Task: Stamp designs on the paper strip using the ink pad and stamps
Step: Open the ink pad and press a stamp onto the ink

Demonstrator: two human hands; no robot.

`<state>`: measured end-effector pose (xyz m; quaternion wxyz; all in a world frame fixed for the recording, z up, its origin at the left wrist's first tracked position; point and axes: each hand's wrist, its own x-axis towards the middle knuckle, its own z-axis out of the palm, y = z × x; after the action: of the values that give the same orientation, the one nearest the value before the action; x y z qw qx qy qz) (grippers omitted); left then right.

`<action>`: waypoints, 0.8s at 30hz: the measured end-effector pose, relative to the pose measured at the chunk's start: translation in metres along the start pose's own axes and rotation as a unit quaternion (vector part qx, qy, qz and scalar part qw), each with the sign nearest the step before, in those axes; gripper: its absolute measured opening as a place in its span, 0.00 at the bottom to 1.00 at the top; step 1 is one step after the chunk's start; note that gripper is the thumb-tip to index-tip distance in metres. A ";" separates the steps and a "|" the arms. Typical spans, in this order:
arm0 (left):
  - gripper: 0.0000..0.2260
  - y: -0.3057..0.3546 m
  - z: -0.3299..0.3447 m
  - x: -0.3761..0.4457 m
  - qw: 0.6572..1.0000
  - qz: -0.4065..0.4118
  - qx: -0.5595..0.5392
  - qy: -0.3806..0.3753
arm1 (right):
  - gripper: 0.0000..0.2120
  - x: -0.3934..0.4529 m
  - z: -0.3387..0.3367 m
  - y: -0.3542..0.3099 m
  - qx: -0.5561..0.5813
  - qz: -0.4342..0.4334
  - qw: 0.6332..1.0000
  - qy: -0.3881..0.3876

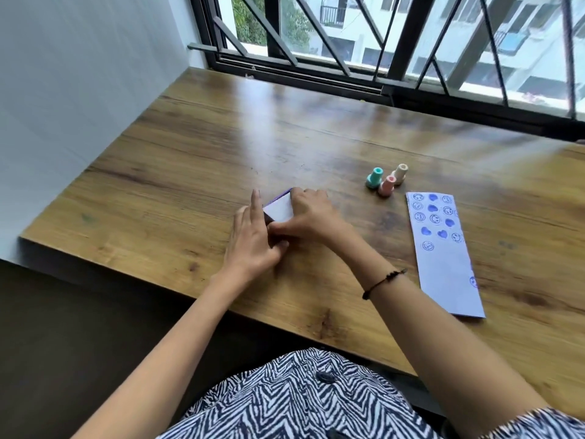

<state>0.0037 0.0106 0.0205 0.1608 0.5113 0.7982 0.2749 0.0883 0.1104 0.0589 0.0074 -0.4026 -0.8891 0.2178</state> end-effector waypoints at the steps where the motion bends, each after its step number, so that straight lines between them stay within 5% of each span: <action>1: 0.47 -0.001 -0.001 0.000 1.000 -0.001 -0.002 0.001 | 0.28 0.003 -0.009 0.003 0.034 0.003 0.999 -0.016; 6: 0.45 0.000 -0.001 0.000 1.000 0.010 0.006 0.014 | 0.16 0.019 -0.055 0.029 0.266 0.035 0.950 -0.158; 10: 0.45 0.001 -0.002 0.002 1.000 0.007 0.018 0.005 | 0.07 0.039 -0.080 0.055 0.356 0.098 0.921 -0.123; 15: 0.43 0.008 -0.005 0.007 0.999 0.016 0.025 0.018 | 0.10 0.056 -0.095 0.073 0.204 0.113 0.972 -0.035; 24: 0.35 0.048 0.009 0.019 0.997 0.065 -0.028 0.016 | 0.09 0.025 -0.108 0.103 0.006 0.111 0.990 0.088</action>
<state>0.0353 0.0455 0.0423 0.1435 0.5529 0.7578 0.3152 0.1654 0.2298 0.1120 0.0639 -0.5160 -0.8335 0.1866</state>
